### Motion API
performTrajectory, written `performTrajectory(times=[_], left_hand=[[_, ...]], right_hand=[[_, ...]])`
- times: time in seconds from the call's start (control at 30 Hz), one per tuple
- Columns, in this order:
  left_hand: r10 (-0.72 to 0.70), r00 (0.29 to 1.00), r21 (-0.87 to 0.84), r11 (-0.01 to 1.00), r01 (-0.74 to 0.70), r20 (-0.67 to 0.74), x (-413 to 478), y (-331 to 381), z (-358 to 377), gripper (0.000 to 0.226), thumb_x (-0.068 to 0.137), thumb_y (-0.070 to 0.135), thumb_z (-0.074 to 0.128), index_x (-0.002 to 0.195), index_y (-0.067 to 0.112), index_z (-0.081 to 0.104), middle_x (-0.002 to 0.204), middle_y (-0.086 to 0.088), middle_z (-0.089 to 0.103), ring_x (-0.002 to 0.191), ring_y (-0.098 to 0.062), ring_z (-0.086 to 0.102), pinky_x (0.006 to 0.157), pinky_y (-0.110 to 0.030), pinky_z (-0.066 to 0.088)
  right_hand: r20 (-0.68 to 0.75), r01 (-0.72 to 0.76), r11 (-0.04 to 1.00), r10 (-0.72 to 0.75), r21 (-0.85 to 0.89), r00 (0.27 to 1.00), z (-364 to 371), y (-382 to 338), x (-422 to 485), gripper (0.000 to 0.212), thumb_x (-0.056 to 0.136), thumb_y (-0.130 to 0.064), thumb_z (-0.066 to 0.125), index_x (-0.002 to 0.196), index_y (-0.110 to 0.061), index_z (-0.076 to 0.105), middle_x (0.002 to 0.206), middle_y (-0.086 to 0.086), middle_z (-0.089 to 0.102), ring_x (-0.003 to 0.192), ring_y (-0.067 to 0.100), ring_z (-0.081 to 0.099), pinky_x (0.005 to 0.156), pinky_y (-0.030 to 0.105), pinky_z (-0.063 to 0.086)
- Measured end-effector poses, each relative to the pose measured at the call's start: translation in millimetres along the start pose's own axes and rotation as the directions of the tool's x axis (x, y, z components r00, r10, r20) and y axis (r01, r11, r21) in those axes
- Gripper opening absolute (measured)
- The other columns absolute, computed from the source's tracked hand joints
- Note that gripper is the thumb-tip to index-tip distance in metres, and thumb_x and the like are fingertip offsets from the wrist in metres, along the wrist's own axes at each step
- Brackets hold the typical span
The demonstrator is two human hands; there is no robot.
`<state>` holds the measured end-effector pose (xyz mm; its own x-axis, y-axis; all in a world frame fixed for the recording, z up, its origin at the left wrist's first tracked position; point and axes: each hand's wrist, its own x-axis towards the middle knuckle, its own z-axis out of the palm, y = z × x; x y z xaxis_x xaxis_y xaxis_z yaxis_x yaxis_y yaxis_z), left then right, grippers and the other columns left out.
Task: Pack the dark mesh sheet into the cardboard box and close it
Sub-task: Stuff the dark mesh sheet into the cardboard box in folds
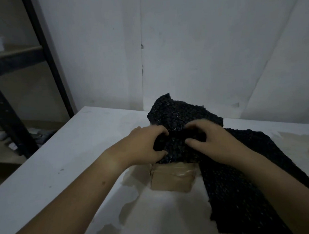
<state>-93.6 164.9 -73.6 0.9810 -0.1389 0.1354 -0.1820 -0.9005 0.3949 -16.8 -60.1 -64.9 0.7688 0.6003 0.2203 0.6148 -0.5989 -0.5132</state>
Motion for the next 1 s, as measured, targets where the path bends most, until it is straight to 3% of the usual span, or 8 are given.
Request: performTrajectory(times=[0.1,0.2,0.27,0.37,0.47,0.63,0.77,1.0], left_hand=[[0.03,0.992,-0.068,0.997,-0.039,-0.121,-5,-4,5,0.071,0.077,0.036,0.079,0.139,0.025,0.045,0.14,0.003,0.036,0.131,-0.017,0.036,0.107,-0.032,0.04],[-0.002,0.998,-0.067,0.998,-0.003,-0.068,-4,-6,6,0.087,0.08,0.039,0.077,0.153,0.022,0.033,0.16,0.002,0.021,0.146,-0.015,0.021,0.117,-0.029,0.026],[0.015,0.998,-0.065,0.998,-0.019,-0.061,-3,-6,7,0.084,0.083,0.039,0.074,0.154,0.017,0.034,0.158,0.001,0.034,0.144,-0.017,0.032,0.119,-0.031,0.026],[0.016,0.993,0.019,1.0,-0.014,-0.115,-7,-7,9,0.073,0.085,0.047,0.069,0.149,0.021,0.043,0.149,0.007,0.045,0.139,-0.014,0.039,0.121,-0.045,0.022],[-0.001,0.99,0.032,0.999,0.005,-0.141,-12,-8,12,0.062,0.088,0.051,0.063,0.144,0.029,0.047,0.147,0.013,0.045,0.141,-0.009,0.033,0.122,-0.052,0.003],[0.034,0.981,0.001,0.999,-0.034,-0.191,-14,-6,17,0.047,0.09,0.044,0.059,0.135,0.03,0.056,0.136,0.016,0.053,0.137,-0.007,0.036,0.122,-0.053,0.008],[0.012,0.982,-0.027,0.999,-0.018,-0.188,-17,-9,22,0.046,0.091,0.047,0.052,0.134,0.031,0.056,0.134,0.018,0.054,0.138,-0.006,0.035,0.122,-0.054,0.008],[-0.01,0.988,-0.06,0.998,0.001,-0.151,-16,-8,24,0.049,0.087,0.049,0.046,0.132,0.033,0.055,0.143,0.016,0.051,0.144,-0.008,0.03,0.122,-0.053,0.007]], right_hand=[[-0.159,-0.147,0.989,0.142,-0.025,0.977,-4,17,-1,0.068,0.08,-0.055,0.064,0.139,-0.028,0.042,0.138,-0.003,0.047,0.125,0.014,0.046,0.103,0.029,0.037],[-0.004,-0.36,0.933,0.361,0.02,0.933,-2,28,2,0.08,0.077,-0.068,0.061,0.142,-0.028,0.038,0.136,-0.002,0.051,0.12,0.018,0.052,0.091,0.031,0.042],[0.03,-0.389,0.919,0.388,0.061,0.921,1,31,3,0.071,0.077,-0.066,0.062,0.134,-0.027,0.047,0.124,-0.004,0.059,0.106,0.015,0.058,0.078,0.028,0.042],[-0.174,-0.261,0.965,0.259,0.012,0.95,8,27,-1,0.04,0.079,-0.054,0.068,0.11,-0.03,0.059,0.098,-0.011,0.062,0.085,0.004,0.058,0.067,0.022,0.043],[-0.335,-0.039,0.984,-0.022,-0.176,0.942,7,14,-5,0.032,0.081,-0.034,0.074,0.11,-0.029,0.061,0.091,-0.014,0.063,0.081,0.01,0.062,0.07,0.029,0.049],[-0.134,0.166,0.913,-0.23,-0.372,0.964,3,-8,0,0.023,0.085,-0.034,0.066,0.108,-0.034,0.068,0.098,-0.01,0.069,0.105,0.015,0.055,0.094,0.041,0.042],[0.09,0.125,0.811,-0.089,-0.572,0.992,10,-15,8,0.03,0.093,-0.044,0.045,0.113,-0.039,0.067,0.113,-0.007,0.067,0.132,0.022,0.032,0.106,0.039,0.019],[0.315,0.037,0.768,0.218,-0.639,0.924,25,-22,27,0.043,0.093,-0.044,0.028,0.111,-0.03,0.065,0.132,0.004,0.055,0.141,0.029,0.015,0.113,0.05,-0.014]])
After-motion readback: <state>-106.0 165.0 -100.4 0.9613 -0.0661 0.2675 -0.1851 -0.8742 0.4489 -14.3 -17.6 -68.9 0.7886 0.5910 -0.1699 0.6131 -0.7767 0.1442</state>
